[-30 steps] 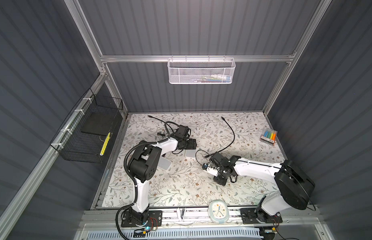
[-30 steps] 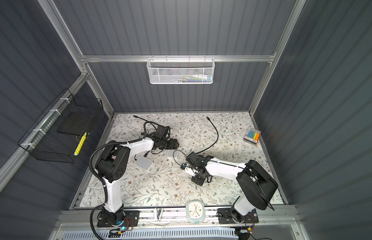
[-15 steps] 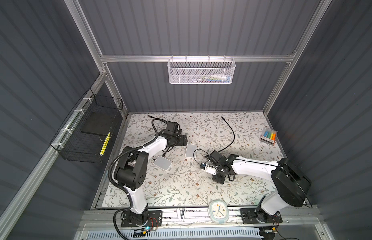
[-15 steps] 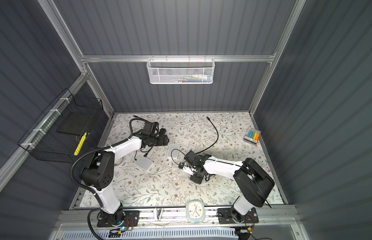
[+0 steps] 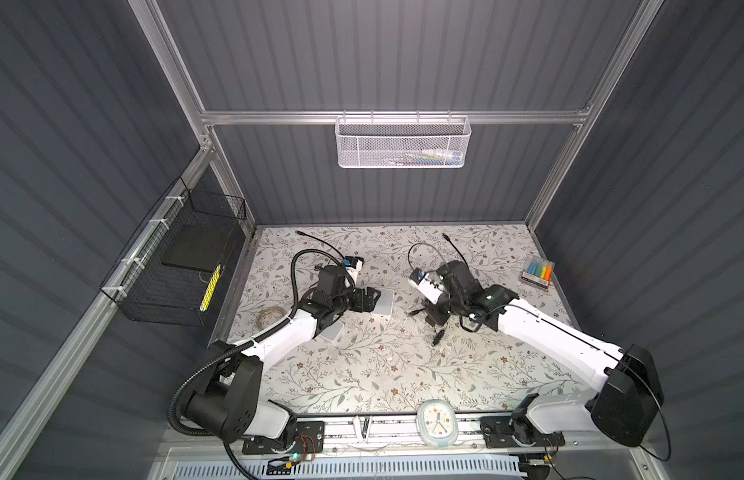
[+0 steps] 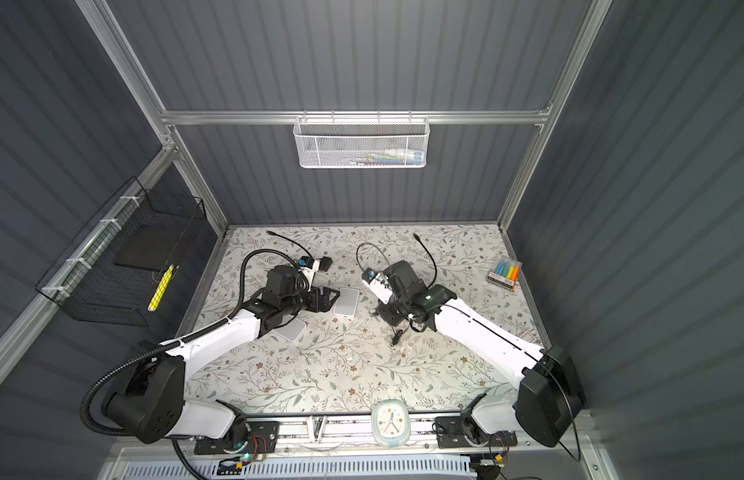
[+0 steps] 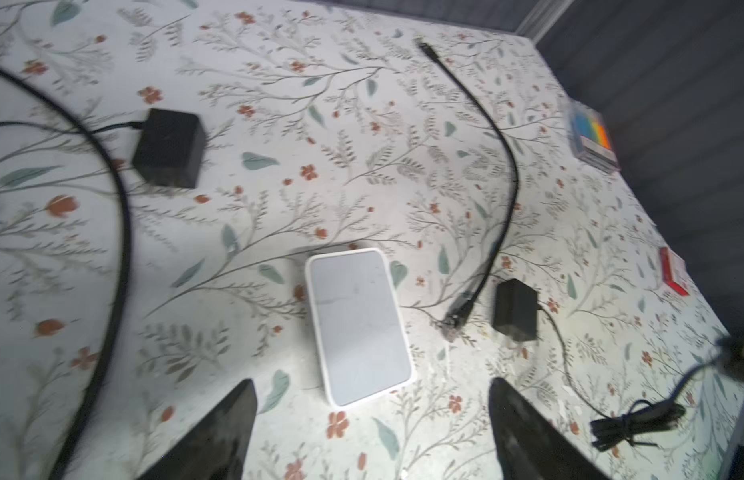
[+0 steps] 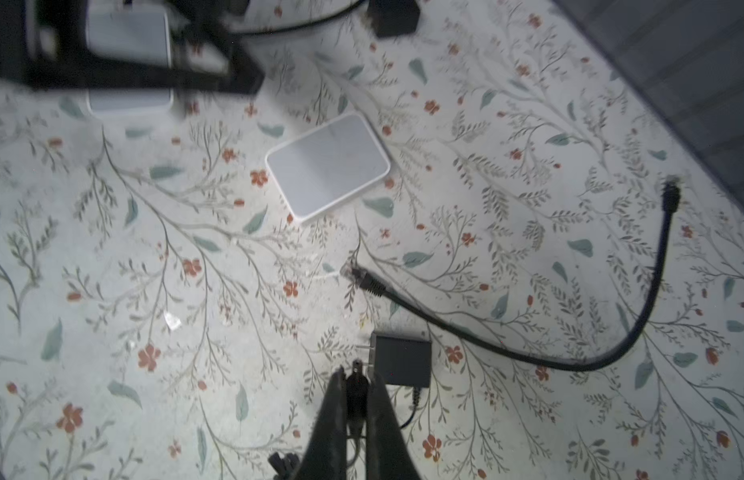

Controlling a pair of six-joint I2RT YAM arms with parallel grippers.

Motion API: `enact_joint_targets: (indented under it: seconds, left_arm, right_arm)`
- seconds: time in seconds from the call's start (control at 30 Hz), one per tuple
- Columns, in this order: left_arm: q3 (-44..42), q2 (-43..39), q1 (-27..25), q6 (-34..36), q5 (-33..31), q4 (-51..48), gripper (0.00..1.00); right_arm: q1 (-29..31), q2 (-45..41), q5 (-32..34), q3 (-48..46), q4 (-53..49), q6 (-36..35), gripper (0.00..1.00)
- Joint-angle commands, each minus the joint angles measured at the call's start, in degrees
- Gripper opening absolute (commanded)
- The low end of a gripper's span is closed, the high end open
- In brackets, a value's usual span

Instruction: Insert the plug into the switch port

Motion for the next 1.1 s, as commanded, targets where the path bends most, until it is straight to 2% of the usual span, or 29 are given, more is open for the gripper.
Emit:
enact_joint_targets:
  seconds: [0.0, 0.17, 0.5, 0.87, 1.07]
  left_arm:
    - [-2.31, -0.23, -3.86, -1.39, 2.18, 13.88, 0.87]
    - [-2.04, 4.51, -5.64, -4.35, 5.98, 25.87, 0.87]
    - [1.01, 12.09, -7.02, -8.02, 15.97, 37.86, 0.87]
    - [3.03, 14.21, -7.71, -10.25, 21.7, 41.38, 0.87]
    - [4.76, 20.31, -8.08, -12.55, 23.12, 45.73, 0.79]
  right_arm:
    - [-1.74, -1.48, -3.21, 2.11, 7.68, 9.7, 0.0]
    - [-3.17, -2.54, -7.13, 1.38, 14.64, 15.97, 0.0]
    - [-3.79, -2.52, -8.48, 1.27, 14.21, 17.74, 0.0]
    - [-4.58, -2.97, -9.37, -0.09, 14.72, 17.77, 0.0]
    - [-4.7, -3.82, -9.48, 0.05, 14.53, 17.78, 0.0]
